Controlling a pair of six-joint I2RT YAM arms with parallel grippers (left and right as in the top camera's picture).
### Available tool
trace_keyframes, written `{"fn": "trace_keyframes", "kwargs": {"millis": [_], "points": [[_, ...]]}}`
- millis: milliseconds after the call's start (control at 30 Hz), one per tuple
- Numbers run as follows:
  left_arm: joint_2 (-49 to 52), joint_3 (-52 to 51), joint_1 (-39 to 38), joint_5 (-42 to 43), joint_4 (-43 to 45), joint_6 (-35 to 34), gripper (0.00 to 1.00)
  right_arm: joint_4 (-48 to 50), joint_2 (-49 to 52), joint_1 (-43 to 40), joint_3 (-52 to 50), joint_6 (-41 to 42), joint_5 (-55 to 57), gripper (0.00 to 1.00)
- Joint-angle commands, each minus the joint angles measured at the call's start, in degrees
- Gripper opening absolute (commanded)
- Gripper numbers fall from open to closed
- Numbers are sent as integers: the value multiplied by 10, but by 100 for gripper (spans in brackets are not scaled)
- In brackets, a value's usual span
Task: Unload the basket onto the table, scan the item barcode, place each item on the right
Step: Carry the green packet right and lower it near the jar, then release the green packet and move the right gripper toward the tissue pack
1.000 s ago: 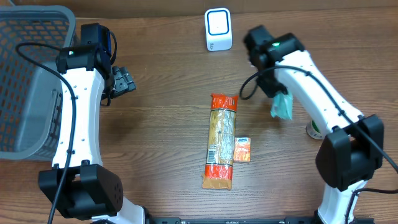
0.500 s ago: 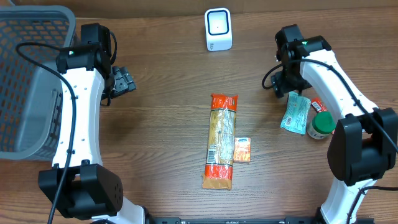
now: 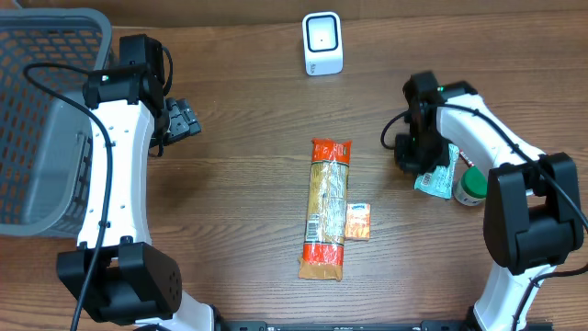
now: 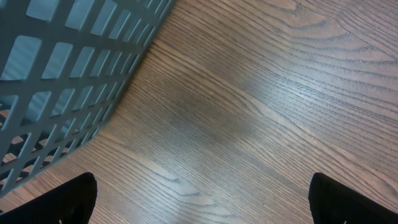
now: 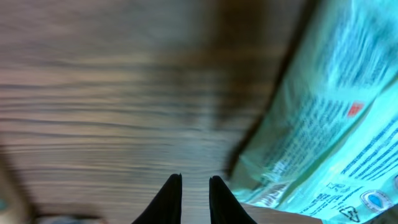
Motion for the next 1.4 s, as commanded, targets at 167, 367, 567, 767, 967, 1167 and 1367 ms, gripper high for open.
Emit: {"fn": "trace_keyframes", "kwargs": {"millis": [167, 367, 567, 767, 967, 1167, 1367], "points": [[1, 12, 1, 1, -1, 13, 100, -25, -2, -18, -17, 88, 151, 17], [1, 12, 1, 1, -1, 13, 100, -24, -2, -15, -16, 49, 40, 38], [1, 12, 1, 1, -1, 13, 100, -2, -2, -15, -16, 49, -66, 93], [1, 12, 1, 1, -1, 13, 100, 21, -2, -15, -17, 49, -95, 100], [1, 12, 1, 1, -1, 13, 100, 35, -2, -15, -28, 50, -97, 70], [1, 12, 1, 1, -1, 13, 100, 43, -3, -15, -45, 46, -105, 4], [1, 12, 1, 1, -1, 13, 100, 23, -40, -18, -45, -38, -187, 18]]}}
